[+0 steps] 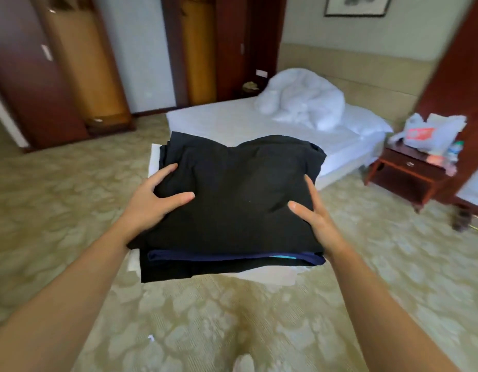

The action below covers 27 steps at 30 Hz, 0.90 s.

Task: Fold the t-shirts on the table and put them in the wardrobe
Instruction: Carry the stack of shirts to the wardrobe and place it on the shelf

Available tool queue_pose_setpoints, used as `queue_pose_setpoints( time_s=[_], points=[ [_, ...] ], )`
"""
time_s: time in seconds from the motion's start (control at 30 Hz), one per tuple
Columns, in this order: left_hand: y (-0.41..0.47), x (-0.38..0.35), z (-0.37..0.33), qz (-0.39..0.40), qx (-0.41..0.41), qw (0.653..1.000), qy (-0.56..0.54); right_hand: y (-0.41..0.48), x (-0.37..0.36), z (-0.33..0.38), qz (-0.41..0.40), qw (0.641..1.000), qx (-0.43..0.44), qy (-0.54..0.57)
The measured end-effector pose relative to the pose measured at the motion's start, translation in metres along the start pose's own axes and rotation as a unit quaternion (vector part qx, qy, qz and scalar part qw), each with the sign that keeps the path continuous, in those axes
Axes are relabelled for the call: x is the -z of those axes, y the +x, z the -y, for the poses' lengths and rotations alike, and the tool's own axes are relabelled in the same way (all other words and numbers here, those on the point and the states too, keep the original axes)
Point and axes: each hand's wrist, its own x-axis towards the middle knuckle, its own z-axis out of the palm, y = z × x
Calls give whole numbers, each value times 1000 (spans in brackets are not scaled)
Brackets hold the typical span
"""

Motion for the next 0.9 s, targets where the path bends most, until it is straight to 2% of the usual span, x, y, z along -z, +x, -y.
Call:
queue_pose_setpoints(
  time_s=[0.13,0.4,0.6,0.73,0.9],
  points=[
    [114,44,35,-42,4,999,26,141,-60,-11,42,999,22,13],
    [321,178,82,-130,28,990,43,408,-208,22,134,991,23,21],
    [480,289,180,-171,34,983,56,592,-353,6,185,980,39,55],
    [600,359,244,-164,34,985,51,716,-447,-7,190,980,50,42],
    [749,430,288,-134,36,989,58,853,-526,-8,170,984,22,46]
  ],
)
